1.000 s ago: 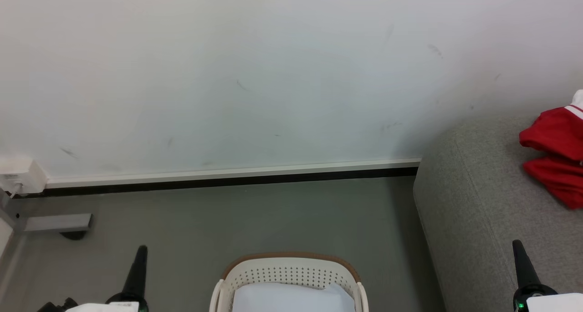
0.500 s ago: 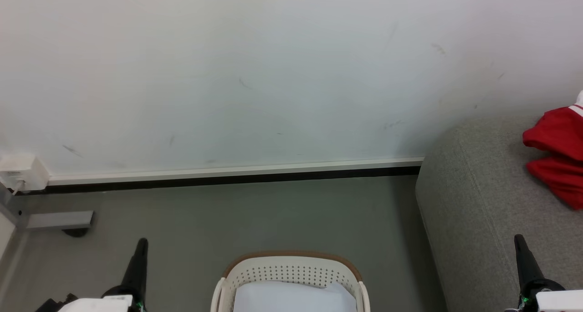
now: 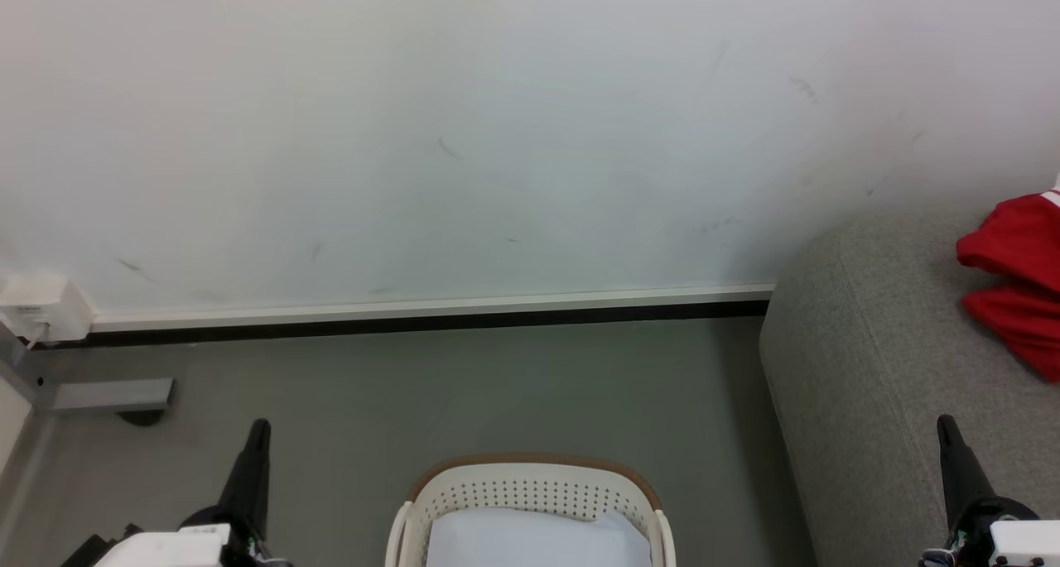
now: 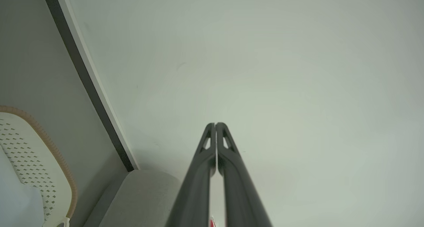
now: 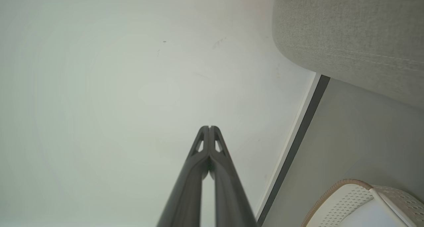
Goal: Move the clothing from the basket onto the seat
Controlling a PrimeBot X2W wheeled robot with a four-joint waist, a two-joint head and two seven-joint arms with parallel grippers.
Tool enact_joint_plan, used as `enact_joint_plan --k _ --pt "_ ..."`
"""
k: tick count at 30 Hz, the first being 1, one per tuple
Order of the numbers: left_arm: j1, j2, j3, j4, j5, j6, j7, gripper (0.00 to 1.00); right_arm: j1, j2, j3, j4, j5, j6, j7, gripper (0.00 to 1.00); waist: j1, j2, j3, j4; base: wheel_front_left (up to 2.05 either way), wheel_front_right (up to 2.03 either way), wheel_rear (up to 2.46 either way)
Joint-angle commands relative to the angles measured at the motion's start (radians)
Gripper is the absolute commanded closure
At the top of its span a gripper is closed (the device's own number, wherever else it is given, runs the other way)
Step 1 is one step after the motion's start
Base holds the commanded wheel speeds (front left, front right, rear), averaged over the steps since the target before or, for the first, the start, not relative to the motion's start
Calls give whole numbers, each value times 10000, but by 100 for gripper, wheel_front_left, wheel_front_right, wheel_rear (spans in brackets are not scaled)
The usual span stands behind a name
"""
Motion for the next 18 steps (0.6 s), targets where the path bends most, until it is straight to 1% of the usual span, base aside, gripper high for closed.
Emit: enact_joint_plan --k 1,7,18 --pt "-128 80 18 -23 -243 -59 44 100 -106 -83 -55 -83 173 -20 42 100 -1 0 4 6 0 0 0" --pt "-190 83 22 -16 -684 -64 155 100 -155 -85 -86 -122 573 -21 149 100 -1 0 25 33 0 0 0" --pt "-180 82 16 -18 -645 -64 149 100 -148 -82 -81 -110 517 -21 143 100 -1 0 25 33 0 0 0"
